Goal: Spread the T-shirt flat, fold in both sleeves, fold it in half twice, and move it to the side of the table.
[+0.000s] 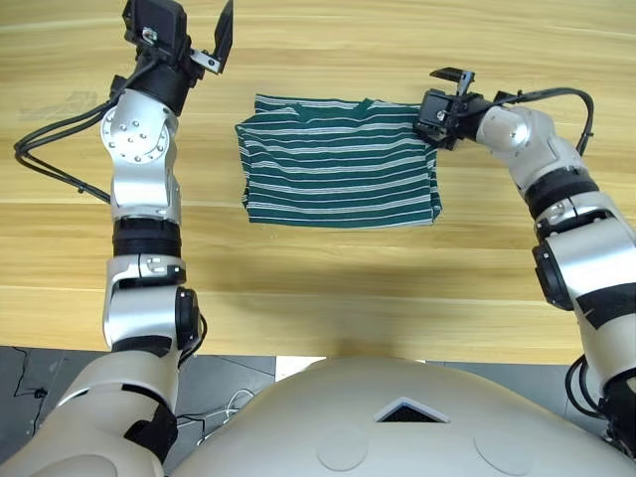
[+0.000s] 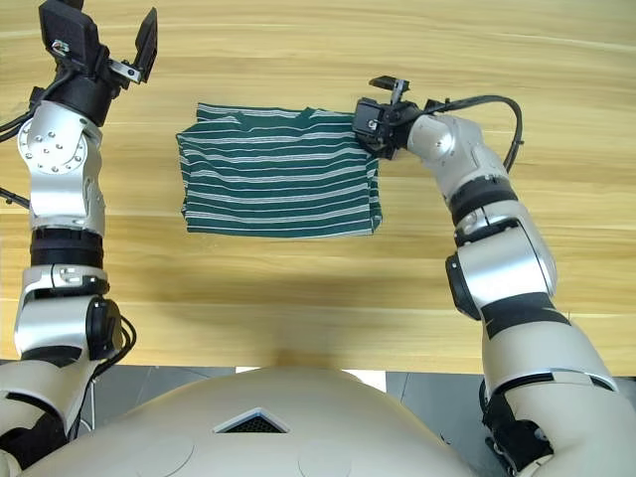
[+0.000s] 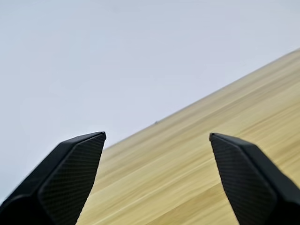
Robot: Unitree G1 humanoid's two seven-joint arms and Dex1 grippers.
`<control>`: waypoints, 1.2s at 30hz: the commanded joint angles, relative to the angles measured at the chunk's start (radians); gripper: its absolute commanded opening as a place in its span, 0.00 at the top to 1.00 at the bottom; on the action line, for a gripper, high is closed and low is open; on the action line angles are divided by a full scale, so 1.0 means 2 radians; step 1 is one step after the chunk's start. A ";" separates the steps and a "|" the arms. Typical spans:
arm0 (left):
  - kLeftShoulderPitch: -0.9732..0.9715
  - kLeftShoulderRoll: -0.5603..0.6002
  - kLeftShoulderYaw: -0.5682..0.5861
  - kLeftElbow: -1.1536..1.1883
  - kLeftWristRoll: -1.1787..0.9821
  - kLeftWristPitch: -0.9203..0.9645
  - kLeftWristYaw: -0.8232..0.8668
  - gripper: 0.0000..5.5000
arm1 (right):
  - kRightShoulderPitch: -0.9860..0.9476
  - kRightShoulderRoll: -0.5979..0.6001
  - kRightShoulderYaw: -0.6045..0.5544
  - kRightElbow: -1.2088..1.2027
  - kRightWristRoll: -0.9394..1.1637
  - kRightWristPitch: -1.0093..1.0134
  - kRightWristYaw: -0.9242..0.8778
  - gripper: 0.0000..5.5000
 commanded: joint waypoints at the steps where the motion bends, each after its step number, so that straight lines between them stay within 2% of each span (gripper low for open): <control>1: 0.053 0.010 0.005 -0.114 -0.012 0.053 -0.012 0.25 | -0.018 0.017 0.036 0.043 -0.043 0.034 -0.025 0.24; 7: 0.067 0.006 -0.002 -0.164 0.001 0.082 -0.006 0.25 | -0.004 0.004 0.063 0.062 -0.062 0.048 -0.014 0.24; 10: 0.070 -0.002 -0.009 -0.174 0.006 0.088 -0.003 0.25 | 0.005 -0.035 0.080 0.069 -0.076 0.060 -0.003 0.24; 13: 0.087 0.001 -0.003 -0.198 0.005 0.092 -0.005 0.25 | 0.011 -0.100 0.110 0.071 -0.105 0.063 0.012 0.24; 17: 0.113 0.004 0.005 -0.226 0.009 0.097 -0.001 0.25 | 0.036 -0.145 0.117 0.039 -0.098 -0.013 0.071 0.24; 19: 0.113 -0.004 -0.006 -0.228 0.013 0.100 -0.001 0.25 | 0.068 -0.158 0.122 -0.023 -0.085 -0.075 0.090 0.24; 21: 0.117 -0.005 -0.017 -0.237 0.017 0.102 -0.006 0.25 | 0.126 -0.190 0.139 -0.180 -0.074 -0.115 0.125 0.24; 23: 0.121 -0.002 -0.018 -0.242 0.018 0.102 -0.008 0.25 | 0.198 -0.217 0.144 -0.363 -0.014 -0.113 0.186 0.24; 26: 0.122 -0.003 -0.019 -0.244 0.017 0.103 -0.007 0.25 | 0.253 -0.240 0.159 -0.530 0.037 -0.093 0.234 0.24; 30: 0.120 -0.008 -0.023 -0.250 0.010 0.107 -0.009 0.25 | 0.280 -0.247 0.152 -0.631 0.053 -0.062 0.263 0.24; 36: 0.122 -0.017 -0.029 -0.274 0.003 0.122 -0.010 0.25 | 0.309 -0.244 0.133 -0.666 0.053 -0.043 0.288 0.24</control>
